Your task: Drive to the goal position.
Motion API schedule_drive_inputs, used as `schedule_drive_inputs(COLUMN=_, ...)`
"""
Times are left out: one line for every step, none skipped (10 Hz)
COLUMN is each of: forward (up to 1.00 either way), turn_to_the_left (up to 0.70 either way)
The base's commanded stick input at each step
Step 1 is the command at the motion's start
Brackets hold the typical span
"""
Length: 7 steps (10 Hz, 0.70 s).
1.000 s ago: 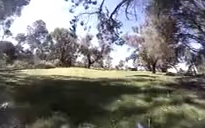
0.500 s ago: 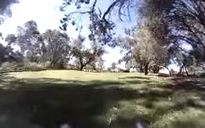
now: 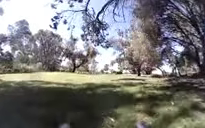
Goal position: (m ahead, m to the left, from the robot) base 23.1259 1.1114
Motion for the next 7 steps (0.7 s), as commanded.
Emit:
schedule_drive_inputs(forward=0.7, turn_to_the_left=-0.27)
schedule_drive_inputs(forward=0.7, turn_to_the_left=-0.27)
schedule_drive_inputs(forward=0.7, turn_to_the_left=-0.27)
schedule_drive_inputs(forward=0.7, turn_to_the_left=-0.27)
schedule_drive_inputs(forward=0.7, turn_to_the_left=-0.27)
schedule_drive_inputs(forward=0.7, turn_to_the_left=-0.27)
schedule_drive_inputs(forward=0.7, turn_to_the_left=-0.27)
